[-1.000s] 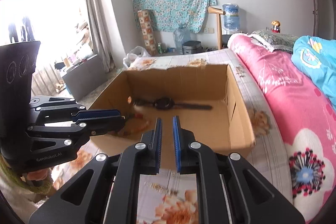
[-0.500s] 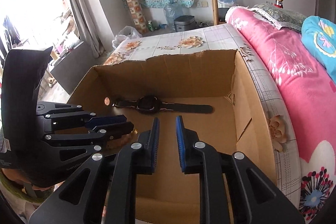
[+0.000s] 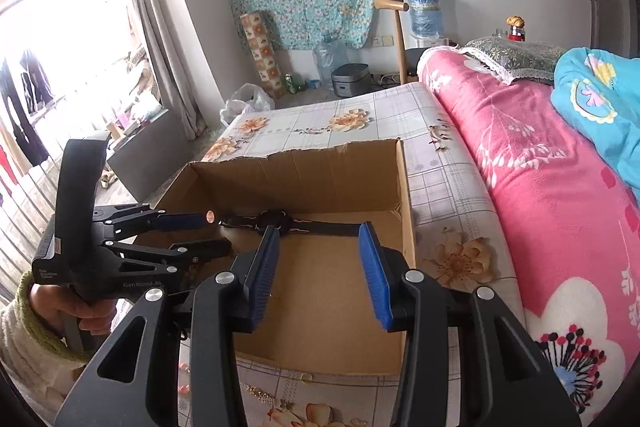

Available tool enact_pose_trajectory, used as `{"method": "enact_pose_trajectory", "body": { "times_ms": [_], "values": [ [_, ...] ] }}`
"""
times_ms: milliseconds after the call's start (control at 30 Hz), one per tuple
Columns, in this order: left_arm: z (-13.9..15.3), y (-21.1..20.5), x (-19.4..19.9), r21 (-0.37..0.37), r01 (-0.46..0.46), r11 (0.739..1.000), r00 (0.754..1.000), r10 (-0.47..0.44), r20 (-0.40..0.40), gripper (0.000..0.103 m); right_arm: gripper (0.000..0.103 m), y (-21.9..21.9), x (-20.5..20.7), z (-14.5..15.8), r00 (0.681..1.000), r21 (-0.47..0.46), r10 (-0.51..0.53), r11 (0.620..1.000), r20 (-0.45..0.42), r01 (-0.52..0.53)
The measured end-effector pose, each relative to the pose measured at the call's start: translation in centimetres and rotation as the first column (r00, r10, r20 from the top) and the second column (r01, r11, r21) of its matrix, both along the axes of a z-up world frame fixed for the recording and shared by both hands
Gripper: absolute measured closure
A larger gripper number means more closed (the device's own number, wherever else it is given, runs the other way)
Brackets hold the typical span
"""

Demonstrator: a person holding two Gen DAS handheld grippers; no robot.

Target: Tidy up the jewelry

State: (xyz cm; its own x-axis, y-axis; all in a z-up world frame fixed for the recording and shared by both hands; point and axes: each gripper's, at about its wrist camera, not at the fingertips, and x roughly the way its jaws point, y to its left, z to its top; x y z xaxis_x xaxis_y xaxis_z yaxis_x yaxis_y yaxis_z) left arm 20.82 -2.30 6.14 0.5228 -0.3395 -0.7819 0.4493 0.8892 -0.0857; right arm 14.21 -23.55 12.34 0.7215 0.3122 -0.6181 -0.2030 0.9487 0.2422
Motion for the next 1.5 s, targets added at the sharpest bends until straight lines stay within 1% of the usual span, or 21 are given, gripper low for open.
{"method": "enact_pose_trajectory", "body": {
  "times_ms": [200, 400, 533, 633, 767, 867, 967, 1033, 1067, 1100, 1133, 1167, 1300, 1433, 1500],
  "values": [
    [1.9, 1.3, -3.8, -0.031, 0.029, 0.999, 0.993, -0.026, 0.114, 0.046, 0.062, -1.5, -4.4, 0.1, 0.999, 0.041, -0.017, 0.999, 0.036, 0.016],
    [2.4, 2.2, -8.0, -0.051, 0.066, 0.997, 0.986, -0.058, 0.157, 0.045, 0.062, -1.2, -8.5, -1.0, 0.999, 0.021, -0.028, 0.999, 0.038, 0.027],
    [2.5, 2.7, -10.8, -0.084, 0.106, 0.991, 0.983, -0.091, 0.161, 0.045, 0.062, -1.0, -10.3, -2.4, 0.999, 0.020, -0.034, 0.999, -0.005, 0.034],
    [2.3, 2.4, -12.9, -0.085, 0.150, 0.985, 0.976, -0.134, 0.170, 0.045, 0.062, -1.0, -11.2, -4.0, 0.997, 0.012, -0.048, 0.999, -0.054, 0.049],
    [1.1, 1.2, -15.3, -0.092, 0.218, 0.972, 0.968, -0.203, 0.146, 0.045, 0.062, -0.9, -12.1, -6.2, 0.992, 0.013, -0.055, 0.998, -0.113, 0.057],
    [-0.8, 0.0, -16.1, -0.066, 0.231, 0.971, 0.969, -0.222, 0.112, 0.045, 0.062, -0.7, -12.4, -7.9, 0.986, 0.024, -0.053, 0.998, -0.157, 0.058],
    [-3.0, -1.3, -16.3, -0.003, 0.217, 0.976, 0.971, -0.215, 0.100, 0.046, 0.062, -0.3, -12.3, -9.0, 0.981, 0.036, -0.049, 0.998, -0.185, 0.057],
    [-4.6, -2.3, -16.2, 0.074, 0.208, 0.975, 0.970, -0.216, 0.108, 0.053, 0.062, 0.0, -12.1, -9.5, 0.980, 0.044, -0.040, 0.998, -0.195, 0.050],
    [-5.2, -2.7, -16.1, 0.101, 0.210, 0.972, 0.970, -0.221, 0.105, 0.059, 0.062, 0.1, -11.9, -9.8, 0.979, 0.043, -0.037, 0.998, -0.199, 0.047],
    [-6.0, -3.1, -15.9, 0.128, 0.216, 0.968, 0.969, -0.229, 0.098, 0.063, 0.063, 0.2, -11.7, -10.0, 0.979, 0.045, -0.034, 0.998, -0.203, 0.044],
    [-6.5, -3.3, -15.7, 0.142, 0.222, 0.965, 0.967, -0.236, 0.092, 0.065, 0.063, 0.3, -11.5, -10.0, 0.978, 0.046, -0.032, 0.998, -0.206, 0.043],
    [-7.0, -3.5, -15.4, 0.152, 0.228, 0.962, 0.967, -0.242, 0.082, 0.069, 0.063, 0.3, -11.3, -10.2, 0.977, 0.048, -0.030, 0.998, -0.209, 0.041],
    [-8.6, -3.8, -14.3, 0.168, 0.246, 0.955, 0.965, -0.257, 0.047, 0.077, 0.065, 0.7, -10.0, -10.8, 0.976, 0.058, -0.015, 0.998, -0.219, 0.028],
    [-9.4, -3.8, -13.8, 0.184, 0.270, 0.945, 0.960, -0.280, 0.025, 0.080, 0.066, 1.3, -9.1, -11.3, 0.973, 0.069, 0.003, 0.998, -0.230, 0.014],
    [-9.6, -3.9, -13.6, 0.193, 0.282, 0.940, 0.957, -0.291, 0.017, 0.083, 0.066, 1.5, -8.6, -11.4, 0.972, 0.064, 0.010, 0.998, -0.233, 0.005]
  ]
}}
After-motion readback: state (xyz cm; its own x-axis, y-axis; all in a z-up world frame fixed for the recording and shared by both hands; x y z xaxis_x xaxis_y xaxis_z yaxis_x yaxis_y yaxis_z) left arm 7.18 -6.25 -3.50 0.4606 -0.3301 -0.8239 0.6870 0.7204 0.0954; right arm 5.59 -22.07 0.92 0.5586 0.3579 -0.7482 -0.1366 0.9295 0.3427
